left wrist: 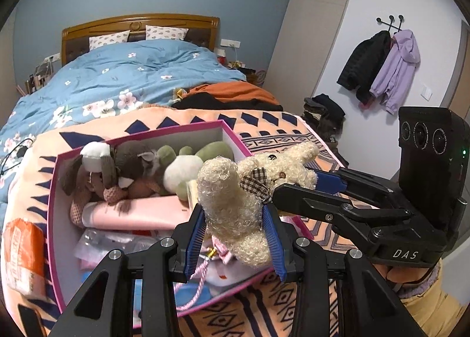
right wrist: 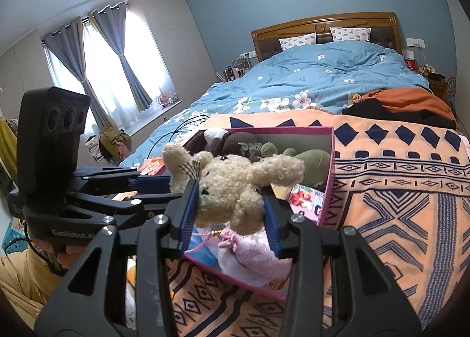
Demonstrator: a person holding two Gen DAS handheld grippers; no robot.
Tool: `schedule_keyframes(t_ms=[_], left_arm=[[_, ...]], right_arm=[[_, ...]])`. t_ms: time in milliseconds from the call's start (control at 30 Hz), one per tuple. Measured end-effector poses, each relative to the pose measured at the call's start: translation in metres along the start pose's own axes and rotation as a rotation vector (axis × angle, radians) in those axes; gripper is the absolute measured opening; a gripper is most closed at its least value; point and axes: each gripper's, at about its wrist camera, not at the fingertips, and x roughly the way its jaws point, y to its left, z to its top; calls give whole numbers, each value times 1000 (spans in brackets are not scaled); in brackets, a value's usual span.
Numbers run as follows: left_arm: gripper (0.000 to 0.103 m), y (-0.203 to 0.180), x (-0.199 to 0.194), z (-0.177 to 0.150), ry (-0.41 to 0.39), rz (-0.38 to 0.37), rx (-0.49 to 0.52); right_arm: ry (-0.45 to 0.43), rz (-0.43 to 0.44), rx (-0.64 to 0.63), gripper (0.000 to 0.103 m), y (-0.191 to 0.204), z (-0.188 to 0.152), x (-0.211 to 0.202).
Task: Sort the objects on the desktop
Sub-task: 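Lower the plush bunny into the pink box with both grippers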
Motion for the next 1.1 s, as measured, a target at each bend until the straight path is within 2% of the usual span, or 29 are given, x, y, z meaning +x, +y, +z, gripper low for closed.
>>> schedule_keyframes(t_ms=[1100], left_arm=[[39,20,36,31,3,23,-14]], right_arm=[[2,-25,23,44,-30,27,29]])
